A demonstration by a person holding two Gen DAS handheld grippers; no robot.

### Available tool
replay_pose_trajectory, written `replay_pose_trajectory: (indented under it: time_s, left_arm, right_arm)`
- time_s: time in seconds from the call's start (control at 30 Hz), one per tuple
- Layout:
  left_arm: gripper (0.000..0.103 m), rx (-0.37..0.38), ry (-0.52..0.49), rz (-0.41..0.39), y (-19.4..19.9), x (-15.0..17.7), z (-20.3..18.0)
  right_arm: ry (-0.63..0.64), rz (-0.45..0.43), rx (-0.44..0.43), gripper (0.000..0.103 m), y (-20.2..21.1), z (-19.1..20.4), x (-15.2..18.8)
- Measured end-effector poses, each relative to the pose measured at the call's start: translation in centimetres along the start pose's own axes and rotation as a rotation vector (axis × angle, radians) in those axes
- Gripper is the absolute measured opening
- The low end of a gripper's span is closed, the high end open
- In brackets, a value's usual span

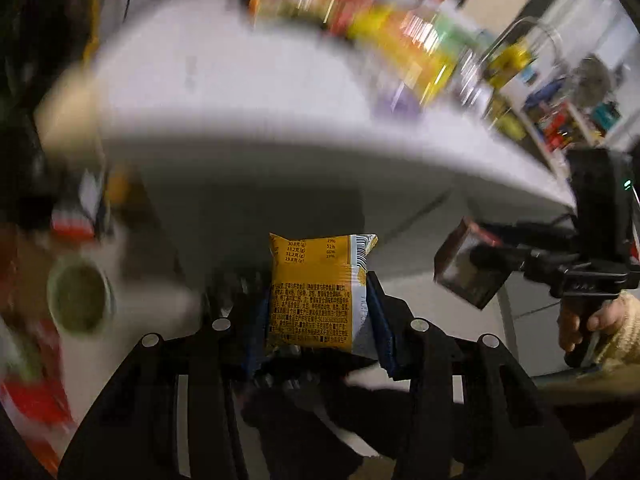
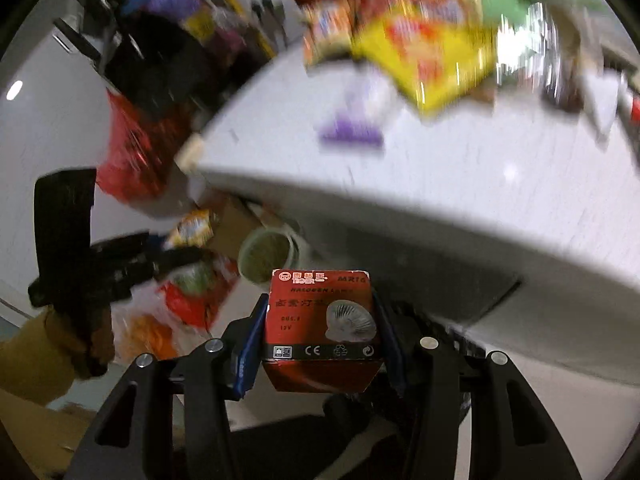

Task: Collect trash
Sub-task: 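Carry the red box and yellow packet down into the trash bag and release, then grasp the yellow Nabati wafer pack with the right tool while the left tool grasps the Enaak noodle pack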

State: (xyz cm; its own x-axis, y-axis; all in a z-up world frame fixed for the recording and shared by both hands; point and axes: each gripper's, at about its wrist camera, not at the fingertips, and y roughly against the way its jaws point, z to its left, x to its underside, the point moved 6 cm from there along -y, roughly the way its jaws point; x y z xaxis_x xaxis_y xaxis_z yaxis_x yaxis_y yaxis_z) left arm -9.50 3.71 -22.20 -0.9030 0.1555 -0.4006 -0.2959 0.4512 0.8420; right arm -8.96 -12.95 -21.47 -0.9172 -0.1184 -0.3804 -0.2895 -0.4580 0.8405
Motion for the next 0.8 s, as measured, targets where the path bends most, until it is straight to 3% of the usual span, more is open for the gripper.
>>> replay_pose_trajectory:
  time_s: [0.23, 0.33, 0.4, 0.47, 0.57, 0.8]
  left_arm:
    - [0.043, -0.112, 0.107, 0.221, -14.8, 6.8, 3.8]
    - [0.047, -0.175, 0.114, 0.292, -18.2, 7.7, 4.6]
    - [0.065, -0.236, 0.104, 0.334, -19.4, 7.9, 5.3]
    - [0.075, -0.298, 0.092, 0.354, -19.9, 7.8, 5.4]
    - [0.076, -0.31, 0.088, 0.349, -19.2, 7.1, 5.5]
    - [0.077, -0.32, 0.068, 0.324, -17.5, 6.0, 4.3]
  right_arm:
    - [-0.096, 0.188, 0.132, 0.05, -11.3, -5.6, 6.5]
    - [-0.113, 0.232, 0.211, 0.052, -14.8, -7.8, 8.0]
    - [-0.111, 0.238, 0.286, 0.078, -15.8, -9.0, 8.2]
    - [-0.094, 0.212, 0.321, 0.079, -15.4, -9.4, 8.0]
    - [-0.092, 0.183, 0.312, 0.084, -14.2, -9.3, 7.0]
    - [-0.078, 0.145, 0.294, 0.084, -11.8, -7.9, 5.6]
